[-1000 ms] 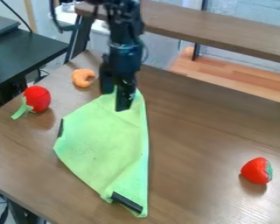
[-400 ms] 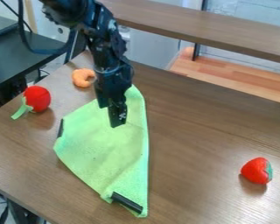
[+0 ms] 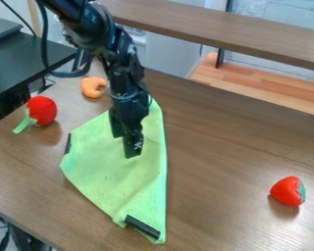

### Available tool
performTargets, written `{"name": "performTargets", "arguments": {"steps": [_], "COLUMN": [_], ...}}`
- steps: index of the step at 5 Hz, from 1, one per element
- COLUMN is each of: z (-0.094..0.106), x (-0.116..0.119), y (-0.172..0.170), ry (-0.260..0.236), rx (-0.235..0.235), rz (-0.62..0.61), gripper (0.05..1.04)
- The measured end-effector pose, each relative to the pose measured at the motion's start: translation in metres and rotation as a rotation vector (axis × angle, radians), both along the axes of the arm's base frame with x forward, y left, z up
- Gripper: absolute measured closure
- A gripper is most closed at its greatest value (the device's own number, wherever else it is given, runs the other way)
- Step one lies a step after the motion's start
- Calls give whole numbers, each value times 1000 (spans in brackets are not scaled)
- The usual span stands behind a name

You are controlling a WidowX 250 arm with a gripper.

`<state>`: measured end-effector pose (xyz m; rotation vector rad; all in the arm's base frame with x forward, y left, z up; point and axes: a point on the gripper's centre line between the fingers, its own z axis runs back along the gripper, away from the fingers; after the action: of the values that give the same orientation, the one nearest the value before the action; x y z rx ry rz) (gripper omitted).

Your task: Move cloth from left to right side of the table

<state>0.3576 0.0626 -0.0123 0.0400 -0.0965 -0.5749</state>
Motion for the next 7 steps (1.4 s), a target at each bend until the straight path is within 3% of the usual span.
{"name": "performTargets", "arguments": {"steps": [1, 4, 5, 7], "z": [-9, -13, -12, -10], "x": [-3, 9, 23, 53], "y": [3, -12, -29, -79], "ry": [20, -6, -21, 3], "rx": [-3, 1, -1, -38], "rz": [-5, -25, -25, -53], "gripper": [82, 82, 82, 82]}}
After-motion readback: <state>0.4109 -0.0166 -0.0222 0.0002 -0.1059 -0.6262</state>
